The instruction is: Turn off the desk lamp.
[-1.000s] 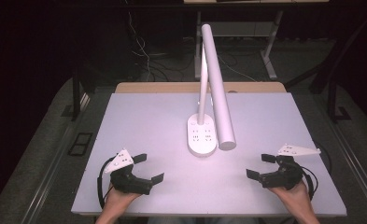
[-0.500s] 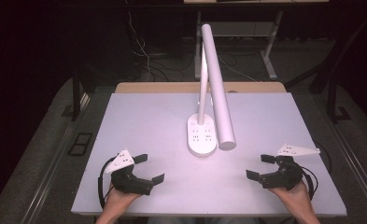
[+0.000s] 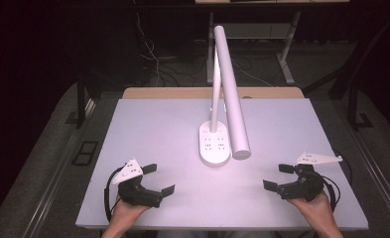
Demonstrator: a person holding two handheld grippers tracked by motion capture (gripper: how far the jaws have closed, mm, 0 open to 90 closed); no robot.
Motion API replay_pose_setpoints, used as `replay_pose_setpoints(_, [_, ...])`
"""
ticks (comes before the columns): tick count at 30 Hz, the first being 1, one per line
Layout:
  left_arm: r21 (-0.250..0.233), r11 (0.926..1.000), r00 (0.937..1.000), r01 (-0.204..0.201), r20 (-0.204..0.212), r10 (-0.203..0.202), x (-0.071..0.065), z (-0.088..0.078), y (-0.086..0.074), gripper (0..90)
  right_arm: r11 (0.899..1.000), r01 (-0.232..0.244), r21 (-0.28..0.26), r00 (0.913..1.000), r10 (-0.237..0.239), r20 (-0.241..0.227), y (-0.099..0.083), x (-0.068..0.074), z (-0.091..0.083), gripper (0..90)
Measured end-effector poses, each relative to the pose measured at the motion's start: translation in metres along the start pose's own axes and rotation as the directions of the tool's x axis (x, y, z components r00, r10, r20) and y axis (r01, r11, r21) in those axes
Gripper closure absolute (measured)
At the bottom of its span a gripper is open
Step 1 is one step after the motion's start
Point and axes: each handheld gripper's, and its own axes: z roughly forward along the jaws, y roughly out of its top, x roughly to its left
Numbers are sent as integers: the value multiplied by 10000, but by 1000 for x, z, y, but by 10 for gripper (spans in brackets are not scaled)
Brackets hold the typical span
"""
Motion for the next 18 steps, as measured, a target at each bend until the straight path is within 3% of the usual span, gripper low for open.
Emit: replay_pose_setpoints(18, [-51, 10000, 10000, 22, -81, -23, 0, -3, 0, 0, 9994, 208, 260, 9997, -205, -97, 20, -1, 0, 9])
